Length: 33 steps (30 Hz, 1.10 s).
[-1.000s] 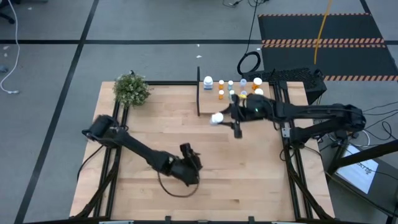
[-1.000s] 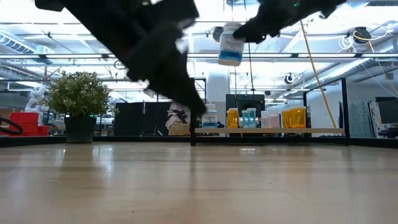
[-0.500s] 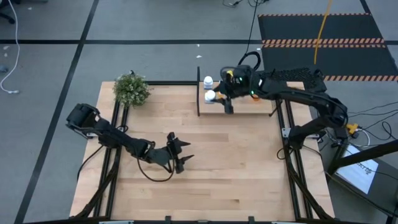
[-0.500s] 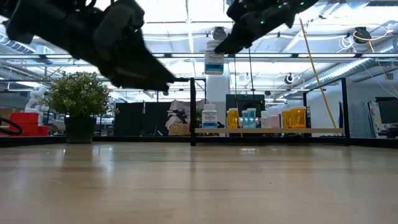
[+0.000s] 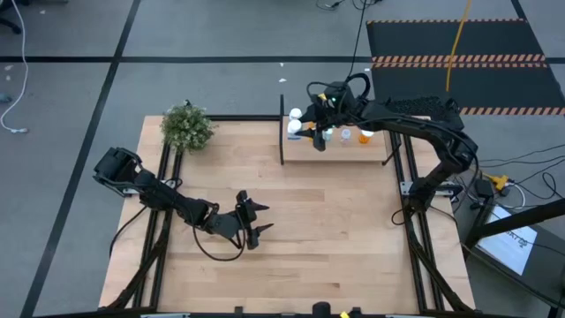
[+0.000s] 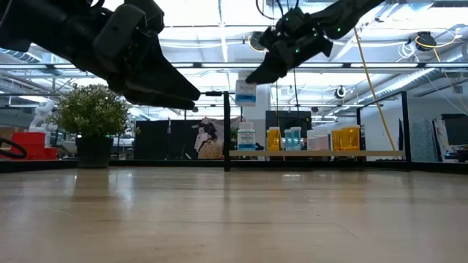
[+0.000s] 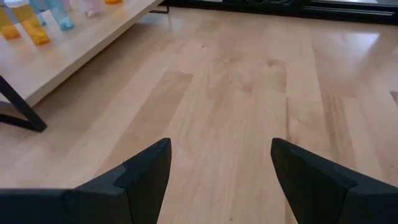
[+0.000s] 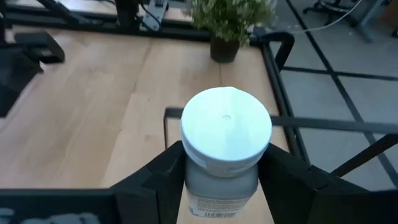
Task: Pick and place medicine bottles onto shelf by color
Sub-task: Put the white pill bottle on the shelf aligned with the other white pill bottle
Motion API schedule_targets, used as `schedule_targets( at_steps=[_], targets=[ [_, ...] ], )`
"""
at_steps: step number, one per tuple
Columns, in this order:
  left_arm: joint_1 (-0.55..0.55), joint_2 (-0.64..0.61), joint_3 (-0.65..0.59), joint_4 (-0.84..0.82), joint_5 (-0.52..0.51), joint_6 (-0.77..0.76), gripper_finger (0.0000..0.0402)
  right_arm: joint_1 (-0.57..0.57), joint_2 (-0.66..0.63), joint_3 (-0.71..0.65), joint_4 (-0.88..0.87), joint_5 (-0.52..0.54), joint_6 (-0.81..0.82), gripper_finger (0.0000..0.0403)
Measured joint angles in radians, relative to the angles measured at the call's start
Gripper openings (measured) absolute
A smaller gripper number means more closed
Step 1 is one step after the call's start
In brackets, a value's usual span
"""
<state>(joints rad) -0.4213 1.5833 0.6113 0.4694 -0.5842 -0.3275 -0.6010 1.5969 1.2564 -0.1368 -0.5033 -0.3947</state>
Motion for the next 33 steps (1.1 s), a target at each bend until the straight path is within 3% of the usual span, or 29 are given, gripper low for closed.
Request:
schedule_targets(
  at_steps=[33],
  targets=[
    [0.0, 0.001, 0.0, -0.018, 0.0, -0.018, 0.0273, -0.04, 0.14, -0.002, 0.013, 0.001, -0.066, 0.0176]
  ],
)
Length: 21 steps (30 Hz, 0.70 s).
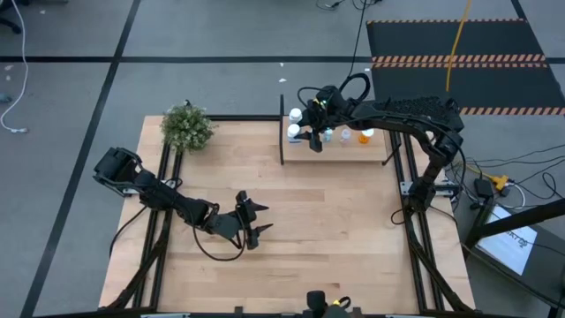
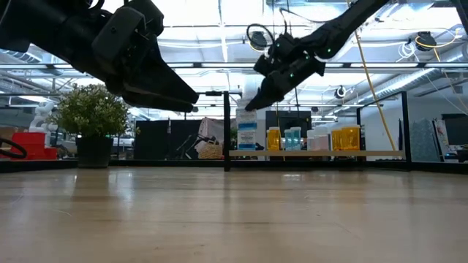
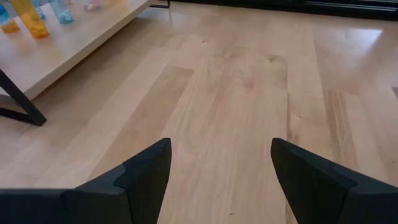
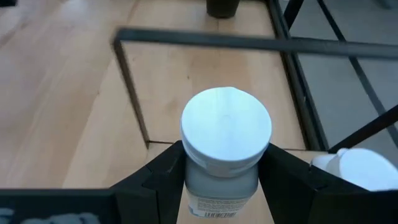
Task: Pick and place medicine bottles onto shelf by color
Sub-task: Put the white pill bottle on the shelf aligned with the other white pill bottle
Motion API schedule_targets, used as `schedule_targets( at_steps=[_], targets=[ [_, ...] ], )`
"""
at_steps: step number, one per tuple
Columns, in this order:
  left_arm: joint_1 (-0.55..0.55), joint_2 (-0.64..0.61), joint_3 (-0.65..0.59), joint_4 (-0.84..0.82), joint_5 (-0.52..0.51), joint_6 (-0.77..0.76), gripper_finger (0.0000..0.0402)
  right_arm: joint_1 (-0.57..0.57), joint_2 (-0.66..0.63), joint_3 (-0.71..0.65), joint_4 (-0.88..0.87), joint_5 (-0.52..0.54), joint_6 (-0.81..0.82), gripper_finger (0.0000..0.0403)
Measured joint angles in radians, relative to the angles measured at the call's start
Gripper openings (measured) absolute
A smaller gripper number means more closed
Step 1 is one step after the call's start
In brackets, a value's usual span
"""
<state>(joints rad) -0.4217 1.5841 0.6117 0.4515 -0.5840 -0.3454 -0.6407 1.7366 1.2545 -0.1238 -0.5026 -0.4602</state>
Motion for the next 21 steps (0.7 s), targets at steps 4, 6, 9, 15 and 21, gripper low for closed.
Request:
schedule_targets(
  at_steps=[4, 6, 9, 15, 21],
  targets=[
    [-0.006, 0.0, 0.0, -0.001, 0.001, -0.003, 0.0273, -0.005, 0.034, 0.0, 0.009, 0.0, -0.001, 0.0176],
    [-0.006, 0.0, 0.0, 0.0, 0.001, -0.002, 0.0273, -0.008, 0.046, 0.0, 0.02, 0.0, -0.001, 0.0176],
    [-0.006, 0.0, 0.0, 0.001, 0.004, -0.002, 0.0273, -0.013, 0.051, -0.001, 0.013, 0.001, -0.013, 0.0176],
    [-0.006, 0.0, 0.0, 0.001, 0.004, 0.001, 0.0273, -0.021, 0.05, -0.001, 0.024, 0.002, -0.027, 0.0176],
    [-0.006, 0.0, 0.0, 0.003, 0.004, 0.001, 0.0273, -0.024, 0.05, -0.042, 0.057, 0.003, -0.026, 0.0176]
  ],
)
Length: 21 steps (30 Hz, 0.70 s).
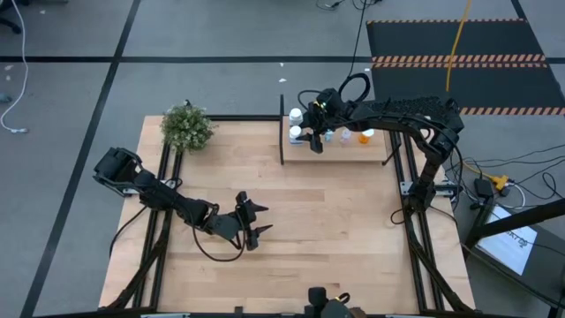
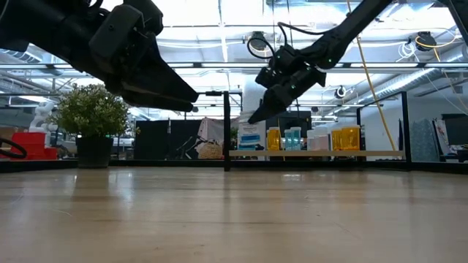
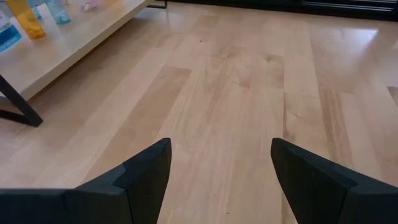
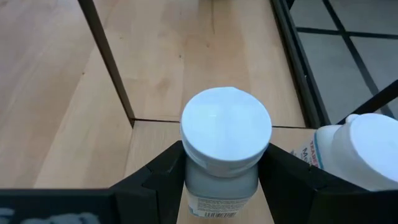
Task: Pick and place medicine bottles onto shelf by color
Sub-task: Put the white pill bottle on the shelf aligned with the other white pill bottle
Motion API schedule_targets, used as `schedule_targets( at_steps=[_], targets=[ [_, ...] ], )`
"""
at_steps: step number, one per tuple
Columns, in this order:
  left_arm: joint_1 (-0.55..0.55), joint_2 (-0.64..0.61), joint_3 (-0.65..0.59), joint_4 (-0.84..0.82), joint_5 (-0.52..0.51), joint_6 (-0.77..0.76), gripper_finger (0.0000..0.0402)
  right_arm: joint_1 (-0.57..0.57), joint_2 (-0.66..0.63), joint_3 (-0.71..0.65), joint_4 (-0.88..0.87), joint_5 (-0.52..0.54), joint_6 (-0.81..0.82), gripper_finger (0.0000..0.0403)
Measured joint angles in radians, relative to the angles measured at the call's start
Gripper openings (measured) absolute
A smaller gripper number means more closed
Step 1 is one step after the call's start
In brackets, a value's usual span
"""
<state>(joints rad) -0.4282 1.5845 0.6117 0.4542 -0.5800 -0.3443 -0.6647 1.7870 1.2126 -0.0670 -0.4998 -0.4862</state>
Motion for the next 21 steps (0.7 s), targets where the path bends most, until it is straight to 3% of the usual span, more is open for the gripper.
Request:
schedule_targets(
  at_steps=[9, 21],
  targets=[
    [0.0, 0.0, 0.0, 0.019, 0.0, 0.0, 0.0273, -0.002, 0.0, -0.049, 0.111, 0.003, 0.039, 0.0176],
    [0.0, 0.0, 0.0, 0.019, 0.0, 0.003, 0.0273, -0.002, 0.034, -0.052, 0.127, 0.011, 0.024, 0.0176]
  ],
)
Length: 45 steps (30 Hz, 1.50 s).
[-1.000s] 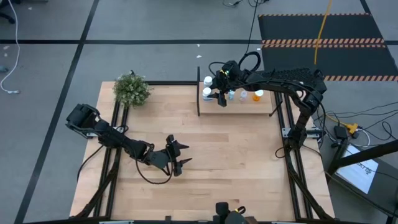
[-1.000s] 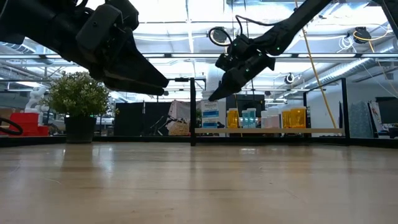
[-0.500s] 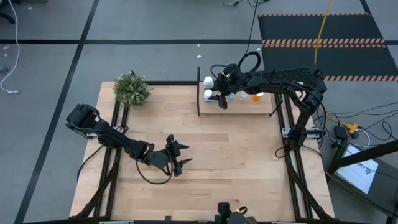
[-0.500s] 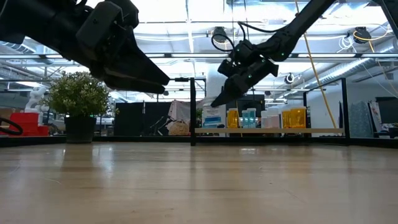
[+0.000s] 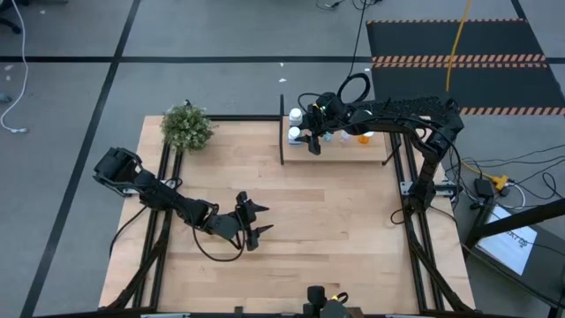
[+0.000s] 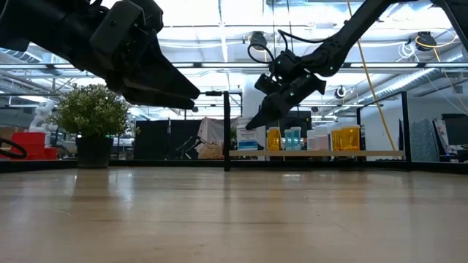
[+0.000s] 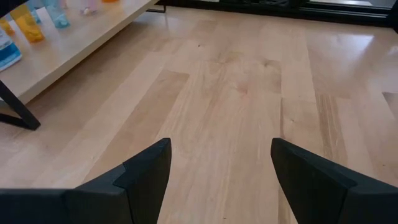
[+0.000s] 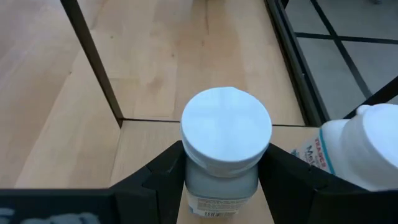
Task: Pick and place medicine bottles onto shelf by color
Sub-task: Put the white pill bottle on the shelf aligned with the other white pill bottle
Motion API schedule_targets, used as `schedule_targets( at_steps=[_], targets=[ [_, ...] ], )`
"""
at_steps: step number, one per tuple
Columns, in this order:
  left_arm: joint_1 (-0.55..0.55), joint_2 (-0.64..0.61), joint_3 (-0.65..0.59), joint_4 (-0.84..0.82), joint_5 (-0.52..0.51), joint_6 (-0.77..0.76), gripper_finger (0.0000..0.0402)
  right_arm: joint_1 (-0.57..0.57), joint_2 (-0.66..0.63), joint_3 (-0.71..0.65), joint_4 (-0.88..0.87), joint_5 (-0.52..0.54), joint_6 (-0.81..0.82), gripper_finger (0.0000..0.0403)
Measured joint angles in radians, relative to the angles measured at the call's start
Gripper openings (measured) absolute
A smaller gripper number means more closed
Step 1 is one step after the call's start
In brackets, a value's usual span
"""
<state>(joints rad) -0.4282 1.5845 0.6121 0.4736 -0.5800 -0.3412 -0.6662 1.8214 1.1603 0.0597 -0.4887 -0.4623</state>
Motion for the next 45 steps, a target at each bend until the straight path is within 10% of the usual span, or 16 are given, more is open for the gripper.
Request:
schedule_targets(
  at_steps=[45],
  targets=[
    [0.0, 0.0, 0.0, 0.002, 0.0, 0.006, 0.0273, -0.005, -0.001, 0.0, -0.004, 0.02, -0.029, 0.0201]
  ],
)
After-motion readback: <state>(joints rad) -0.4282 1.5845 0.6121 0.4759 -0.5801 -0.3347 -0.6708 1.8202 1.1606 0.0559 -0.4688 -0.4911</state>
